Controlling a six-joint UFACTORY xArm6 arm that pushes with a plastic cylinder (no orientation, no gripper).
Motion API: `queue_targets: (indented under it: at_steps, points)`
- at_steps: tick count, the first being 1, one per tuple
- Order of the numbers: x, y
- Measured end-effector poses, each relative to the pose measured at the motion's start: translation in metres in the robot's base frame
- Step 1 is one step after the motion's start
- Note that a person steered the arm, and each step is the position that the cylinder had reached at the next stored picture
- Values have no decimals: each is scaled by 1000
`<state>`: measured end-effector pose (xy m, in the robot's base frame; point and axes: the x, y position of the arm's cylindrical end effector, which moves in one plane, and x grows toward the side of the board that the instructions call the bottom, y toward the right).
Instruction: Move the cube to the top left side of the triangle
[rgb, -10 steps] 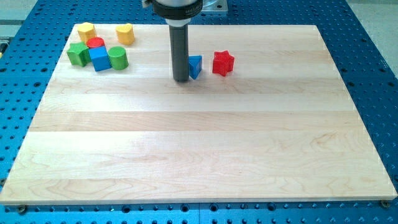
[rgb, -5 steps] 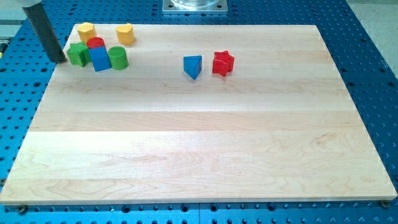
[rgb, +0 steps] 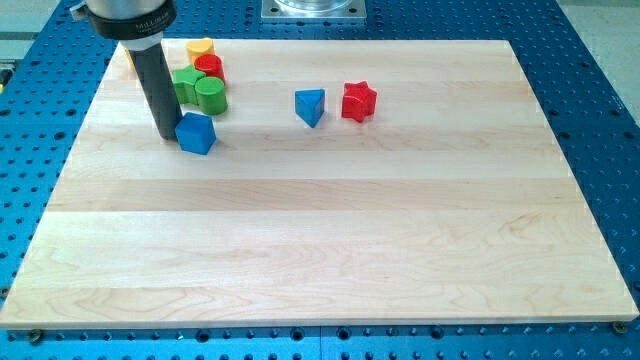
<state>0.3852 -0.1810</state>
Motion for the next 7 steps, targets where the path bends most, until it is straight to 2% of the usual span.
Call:
queue_targets:
  at_steps: [1,2,3,4,5,7]
  points:
    - [35,-19]
    - [38,16]
    - [-11,63]
    - [-12,61]
    - [-17,27]
    - [-58,78]
